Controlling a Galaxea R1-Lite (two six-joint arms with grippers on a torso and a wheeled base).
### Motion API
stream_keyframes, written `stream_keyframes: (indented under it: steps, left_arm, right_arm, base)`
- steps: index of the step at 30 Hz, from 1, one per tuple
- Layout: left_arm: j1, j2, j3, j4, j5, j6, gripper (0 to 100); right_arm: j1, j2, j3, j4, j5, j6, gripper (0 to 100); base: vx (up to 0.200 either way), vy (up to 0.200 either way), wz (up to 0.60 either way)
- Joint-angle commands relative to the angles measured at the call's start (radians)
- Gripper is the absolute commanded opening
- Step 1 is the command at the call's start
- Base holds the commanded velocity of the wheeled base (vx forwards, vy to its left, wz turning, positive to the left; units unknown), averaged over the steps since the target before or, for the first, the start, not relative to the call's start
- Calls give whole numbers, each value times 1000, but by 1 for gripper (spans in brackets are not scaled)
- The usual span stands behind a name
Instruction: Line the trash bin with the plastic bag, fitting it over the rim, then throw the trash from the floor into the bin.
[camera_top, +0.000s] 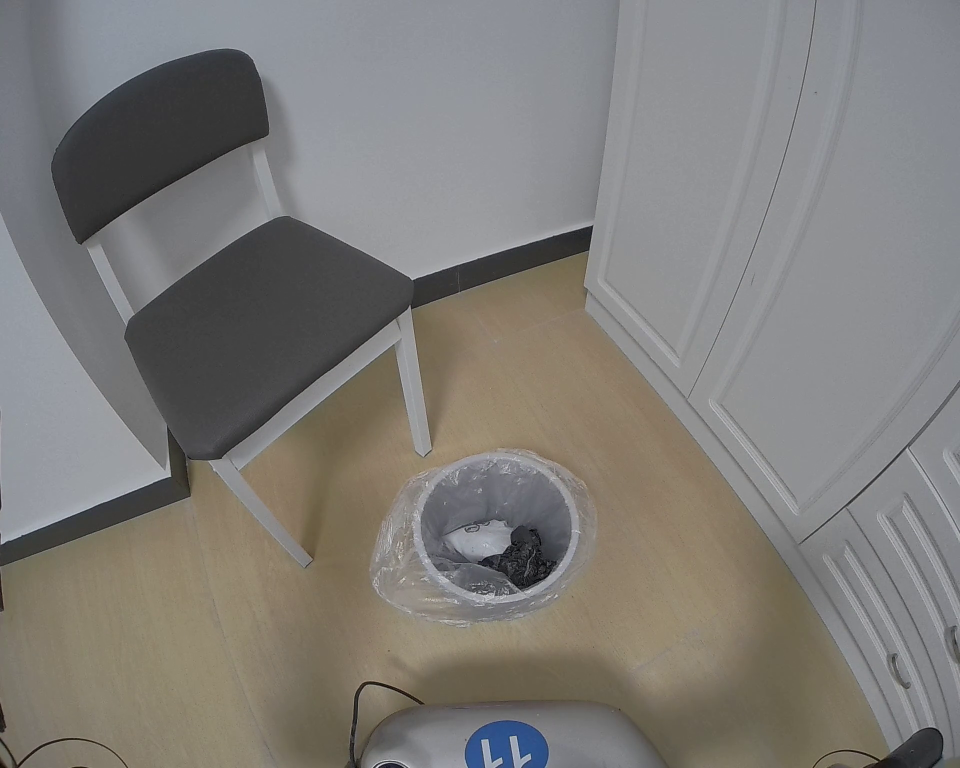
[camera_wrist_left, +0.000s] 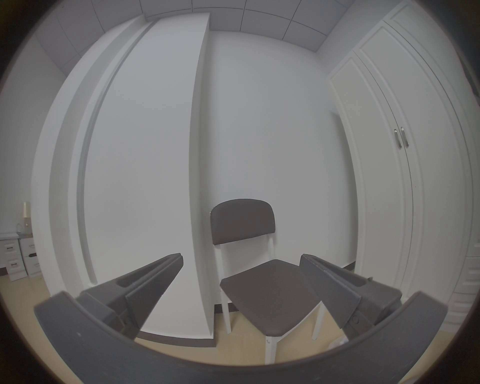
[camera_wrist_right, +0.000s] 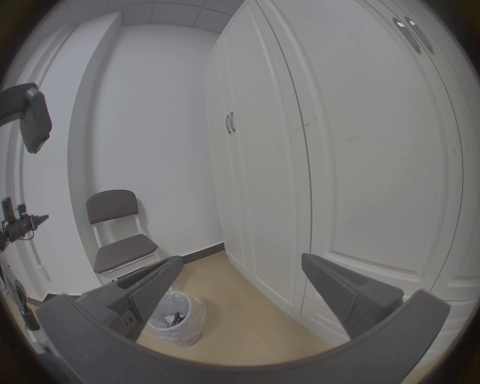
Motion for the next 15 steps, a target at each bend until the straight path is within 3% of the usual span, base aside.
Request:
stream_keyframes:
  steps: [1,9,10,15]
  left_arm:
    - [52,-159,-10,85,-2,7,100]
    - [127,-383,-33,356,-27,20,100]
    - [141,-434,-26,418,-37,18,100]
    - [139,-515,-17,505,-73,11,100]
  right_arm:
    - [1,-19,13,-4,-4,-44,100]
    - [1,-19,85,-123,-36,-47,100]
    - [1,-19,129,-192,-36,-50,100]
    - [1,-19,198,-297,-36,-66,100]
  base:
    - [0,0,0]
    - [0,0,0]
    - [0,0,0]
    - [0,0,0]
